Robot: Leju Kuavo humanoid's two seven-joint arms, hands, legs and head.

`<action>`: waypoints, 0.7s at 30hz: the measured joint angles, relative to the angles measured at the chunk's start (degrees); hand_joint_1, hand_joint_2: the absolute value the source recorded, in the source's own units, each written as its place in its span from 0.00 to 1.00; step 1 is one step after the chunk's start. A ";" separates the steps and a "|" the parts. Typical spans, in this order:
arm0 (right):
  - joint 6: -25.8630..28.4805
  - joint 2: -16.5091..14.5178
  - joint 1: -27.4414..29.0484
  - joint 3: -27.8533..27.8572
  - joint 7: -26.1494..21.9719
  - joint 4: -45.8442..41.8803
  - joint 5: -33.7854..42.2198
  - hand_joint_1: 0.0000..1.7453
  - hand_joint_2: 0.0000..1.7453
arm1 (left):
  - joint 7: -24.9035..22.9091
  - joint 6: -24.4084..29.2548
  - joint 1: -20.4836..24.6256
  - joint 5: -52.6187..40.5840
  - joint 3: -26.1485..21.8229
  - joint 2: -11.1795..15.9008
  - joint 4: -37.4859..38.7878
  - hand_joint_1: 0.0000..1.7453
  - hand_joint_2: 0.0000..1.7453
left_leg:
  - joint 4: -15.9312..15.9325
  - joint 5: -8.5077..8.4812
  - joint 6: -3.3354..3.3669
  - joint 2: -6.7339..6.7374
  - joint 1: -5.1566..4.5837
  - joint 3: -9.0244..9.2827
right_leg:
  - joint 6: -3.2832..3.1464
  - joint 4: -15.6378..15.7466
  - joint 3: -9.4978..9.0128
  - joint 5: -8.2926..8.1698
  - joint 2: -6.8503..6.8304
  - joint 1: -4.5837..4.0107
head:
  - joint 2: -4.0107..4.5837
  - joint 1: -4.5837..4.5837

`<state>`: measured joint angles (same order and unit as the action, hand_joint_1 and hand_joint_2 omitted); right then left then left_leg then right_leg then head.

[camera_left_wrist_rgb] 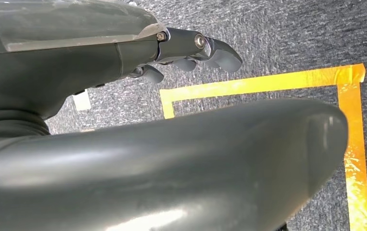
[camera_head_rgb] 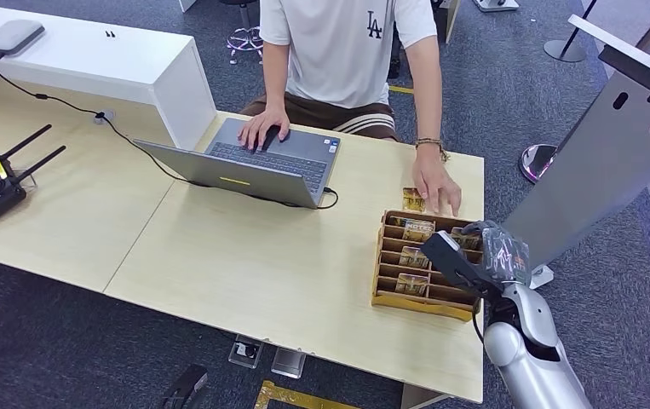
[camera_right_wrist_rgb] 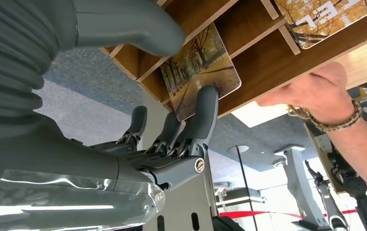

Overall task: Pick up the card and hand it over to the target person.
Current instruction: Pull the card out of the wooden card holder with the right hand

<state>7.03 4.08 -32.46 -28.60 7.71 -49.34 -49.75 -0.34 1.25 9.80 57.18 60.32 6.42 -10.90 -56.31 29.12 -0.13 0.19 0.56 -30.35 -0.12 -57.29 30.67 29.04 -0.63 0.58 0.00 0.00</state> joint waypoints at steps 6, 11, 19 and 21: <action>-0.04 -0.07 -0.07 -0.04 0.00 -0.01 0.00 0.83 1.00 | 0.01 -0.02 0.02 0.02 -0.03 0.08 0.01 0.00 0.00 | 0.00 0.01 0.00 -0.02 0.00 0.01 | 0.00 0.00 -0.01 0.01 -0.02 0.00 | 0.00 0.00; -0.04 -0.04 -0.17 -0.18 -0.17 0.08 0.35 0.83 1.00 | 0.07 0.11 0.00 0.05 0.01 0.07 0.00 0.00 0.00 | -0.01 0.01 0.00 -0.02 0.00 0.00 | 0.00 -0.02 -0.01 0.02 -0.03 0.00 | 0.00 0.00; 0.01 0.00 -0.39 -0.48 -0.38 0.28 0.90 0.83 1.00 | 1.06 -2.48 -0.03 -0.35 0.59 0.45 -0.40 0.00 0.00 | 0.00 -0.03 0.01 -0.02 0.00 -0.02 | 0.00 0.01 0.01 -0.02 -0.01 0.00 | 0.00 0.00; -0.04 0.12 -0.36 -0.44 -0.44 0.20 1.04 0.83 1.00 | 2.23 -4.75 0.09 -0.51 0.77 0.80 -0.46 0.00 0.25 | 0.00 -0.02 0.00 -0.02 0.00 -0.01 | -0.01 0.00 0.00 -0.01 -0.01 0.00 | 0.00 0.00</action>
<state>6.99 4.20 -32.82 -29.04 7.28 -49.14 -48.71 1.90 -3.50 9.89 56.68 61.08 7.22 -11.37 -56.31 29.10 -0.13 0.17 0.56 -30.36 -0.13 -57.29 30.67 29.03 -0.65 0.57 0.00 0.00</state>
